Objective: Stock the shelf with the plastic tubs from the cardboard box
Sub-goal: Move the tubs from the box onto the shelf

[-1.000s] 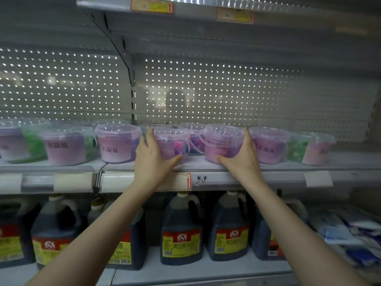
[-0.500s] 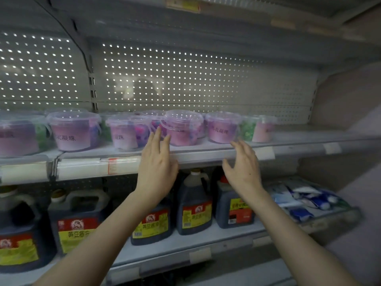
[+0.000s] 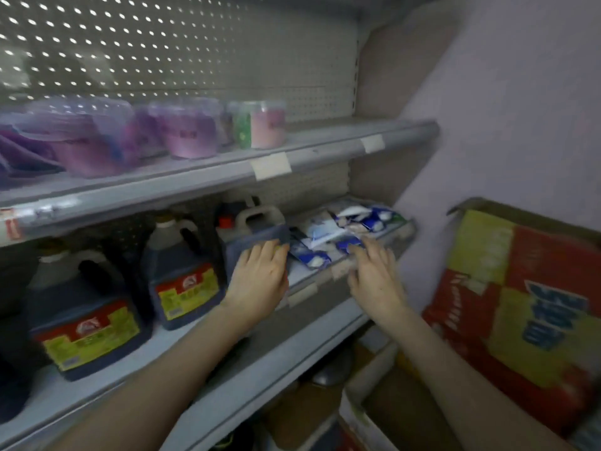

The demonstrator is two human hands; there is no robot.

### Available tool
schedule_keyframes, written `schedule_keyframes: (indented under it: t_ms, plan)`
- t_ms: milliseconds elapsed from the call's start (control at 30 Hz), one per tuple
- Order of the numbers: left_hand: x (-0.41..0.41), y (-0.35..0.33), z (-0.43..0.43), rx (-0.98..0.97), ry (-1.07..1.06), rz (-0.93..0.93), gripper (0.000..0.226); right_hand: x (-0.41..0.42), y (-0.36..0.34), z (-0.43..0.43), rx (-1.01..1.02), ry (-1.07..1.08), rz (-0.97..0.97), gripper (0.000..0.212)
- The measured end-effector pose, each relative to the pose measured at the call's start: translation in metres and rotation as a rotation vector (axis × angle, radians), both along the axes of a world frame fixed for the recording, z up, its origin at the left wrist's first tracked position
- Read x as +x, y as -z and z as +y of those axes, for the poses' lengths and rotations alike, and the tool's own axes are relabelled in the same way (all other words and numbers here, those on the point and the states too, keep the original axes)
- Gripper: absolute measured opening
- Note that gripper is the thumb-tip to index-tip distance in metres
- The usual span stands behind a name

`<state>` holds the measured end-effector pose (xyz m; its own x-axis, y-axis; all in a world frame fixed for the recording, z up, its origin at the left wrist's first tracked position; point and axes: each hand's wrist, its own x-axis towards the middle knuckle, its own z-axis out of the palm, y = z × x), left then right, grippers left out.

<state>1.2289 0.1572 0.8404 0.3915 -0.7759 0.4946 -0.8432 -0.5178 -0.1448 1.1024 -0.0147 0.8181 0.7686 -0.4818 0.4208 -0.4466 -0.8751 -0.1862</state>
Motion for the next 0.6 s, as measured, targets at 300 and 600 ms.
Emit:
schedule_keyframes:
  t_ms: [300, 600]
  plan:
    - [-0.059, 0.084, -0.119, 0.266, 0.186, 0.190, 0.044, -0.115, 0.103, -0.080, 0.159, 0.288, 0.138, 0.051]
    - [-0.119, 0.201, -0.217, 0.486, 0.351, 0.254, 0.046, -0.221, 0.213, -0.127, 0.357, 0.573, 0.253, 0.047]
